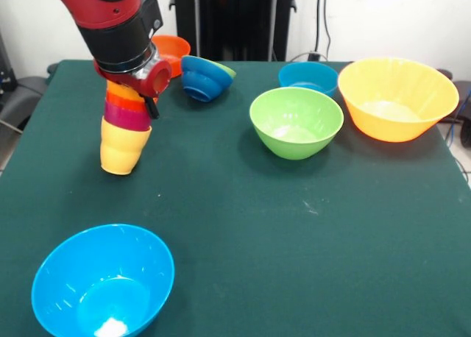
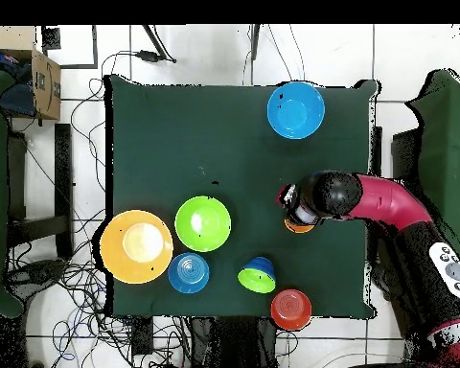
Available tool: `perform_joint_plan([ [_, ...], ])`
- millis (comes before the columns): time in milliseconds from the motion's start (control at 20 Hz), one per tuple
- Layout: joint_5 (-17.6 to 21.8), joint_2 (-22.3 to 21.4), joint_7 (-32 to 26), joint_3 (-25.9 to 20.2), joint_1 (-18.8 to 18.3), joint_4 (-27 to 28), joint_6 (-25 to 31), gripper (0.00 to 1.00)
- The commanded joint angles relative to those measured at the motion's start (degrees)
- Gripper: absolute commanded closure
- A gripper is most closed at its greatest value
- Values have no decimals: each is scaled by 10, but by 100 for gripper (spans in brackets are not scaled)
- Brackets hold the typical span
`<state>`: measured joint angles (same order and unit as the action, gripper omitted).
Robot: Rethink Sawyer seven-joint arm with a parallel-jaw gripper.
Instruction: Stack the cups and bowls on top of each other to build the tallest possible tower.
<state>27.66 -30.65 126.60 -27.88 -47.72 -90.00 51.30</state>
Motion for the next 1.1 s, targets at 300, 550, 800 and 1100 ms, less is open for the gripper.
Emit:
perform_joint_plan([
  [300,63,102,-208,-33,21,71,57,100],
  [550,66,107,-217,-42,19,89,71,100],
  [800,67,117,-223,-46,25,115,82,100],
  [1100,67,115,-224,-48,26,119,83,100],
])
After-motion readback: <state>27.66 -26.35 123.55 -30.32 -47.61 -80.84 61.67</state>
